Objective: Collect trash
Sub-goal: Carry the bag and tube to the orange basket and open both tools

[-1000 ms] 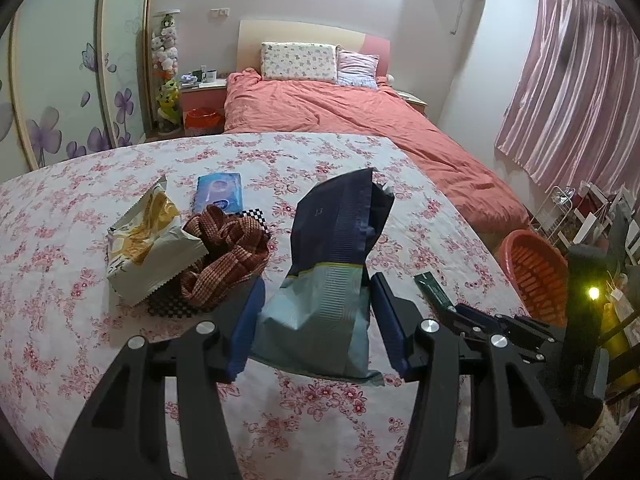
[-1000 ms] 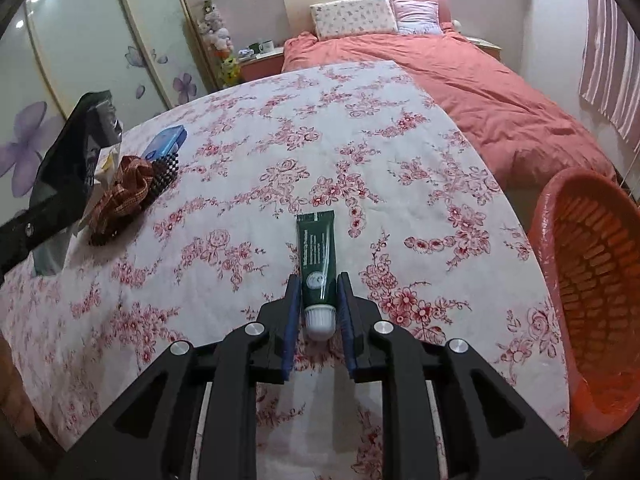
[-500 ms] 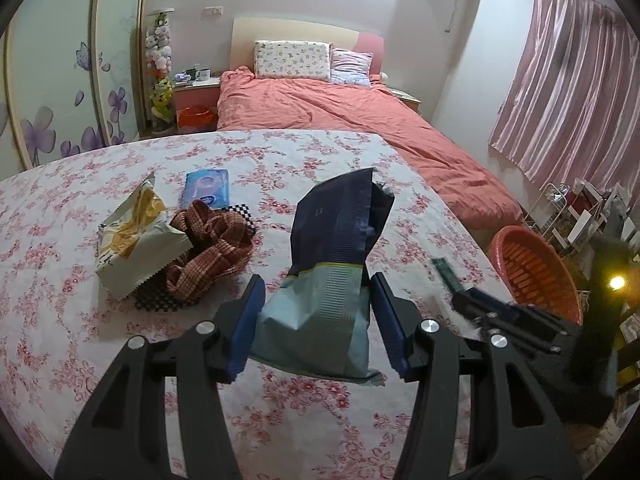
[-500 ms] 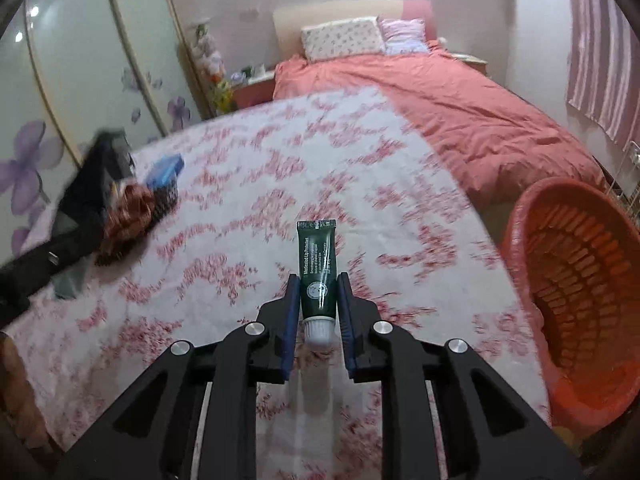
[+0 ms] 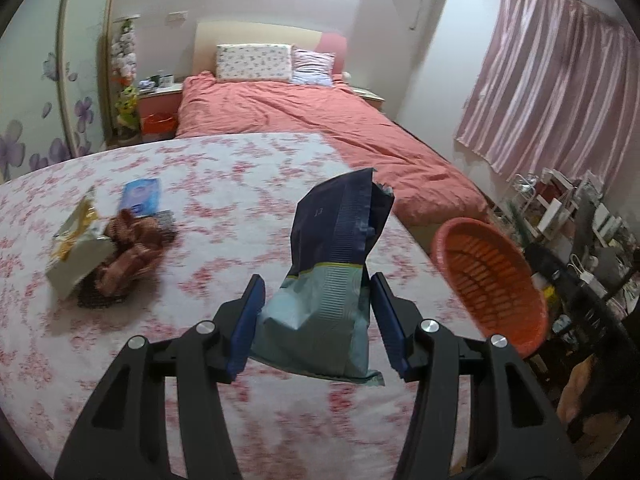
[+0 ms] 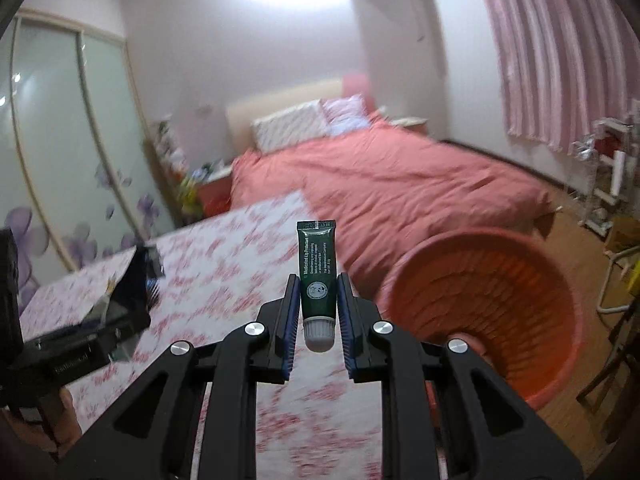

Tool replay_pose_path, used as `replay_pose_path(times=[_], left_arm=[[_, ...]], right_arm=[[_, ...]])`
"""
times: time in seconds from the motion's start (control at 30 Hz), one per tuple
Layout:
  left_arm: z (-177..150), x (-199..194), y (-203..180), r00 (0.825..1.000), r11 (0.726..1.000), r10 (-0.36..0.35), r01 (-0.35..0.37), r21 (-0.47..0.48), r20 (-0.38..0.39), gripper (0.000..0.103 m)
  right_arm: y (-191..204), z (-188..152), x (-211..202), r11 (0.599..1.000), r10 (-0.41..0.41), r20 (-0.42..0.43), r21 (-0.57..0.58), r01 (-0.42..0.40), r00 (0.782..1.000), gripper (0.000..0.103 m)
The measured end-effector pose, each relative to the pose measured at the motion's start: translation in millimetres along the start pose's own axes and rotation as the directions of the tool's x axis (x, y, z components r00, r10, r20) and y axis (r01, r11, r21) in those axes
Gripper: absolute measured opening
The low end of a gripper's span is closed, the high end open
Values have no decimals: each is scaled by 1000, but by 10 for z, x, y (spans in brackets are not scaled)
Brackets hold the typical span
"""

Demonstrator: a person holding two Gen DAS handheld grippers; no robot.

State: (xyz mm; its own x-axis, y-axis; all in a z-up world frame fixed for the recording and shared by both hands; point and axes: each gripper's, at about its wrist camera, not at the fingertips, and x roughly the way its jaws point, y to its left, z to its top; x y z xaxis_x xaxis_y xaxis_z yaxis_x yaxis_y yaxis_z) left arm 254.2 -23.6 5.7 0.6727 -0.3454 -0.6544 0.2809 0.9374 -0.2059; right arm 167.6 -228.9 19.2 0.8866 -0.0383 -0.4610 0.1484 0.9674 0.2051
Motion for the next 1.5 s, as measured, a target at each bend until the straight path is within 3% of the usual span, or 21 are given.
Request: replay_pose_path(times=[0.2,0.47,0.97,1.5], left_arm=[[47,57,-431,998,996,-70,70,47,1,53],[89,249,-1022,987,981,-159,159,110,-16,53],[74,767,-1803,968,948,-235,248,197,-86,53],[29,1137,-2125,963,935,-238,262,238,-127,55]], right_arm=[[-310,92,-213,994,-112,125,34,108,986,19],[-668,84,-174,983,-174,140,90,163,975,19],[-1032,42,-152,972,-189,145,166,165,971,19],[-1311,62,-4,961,-177,121,238,144,977,19]])
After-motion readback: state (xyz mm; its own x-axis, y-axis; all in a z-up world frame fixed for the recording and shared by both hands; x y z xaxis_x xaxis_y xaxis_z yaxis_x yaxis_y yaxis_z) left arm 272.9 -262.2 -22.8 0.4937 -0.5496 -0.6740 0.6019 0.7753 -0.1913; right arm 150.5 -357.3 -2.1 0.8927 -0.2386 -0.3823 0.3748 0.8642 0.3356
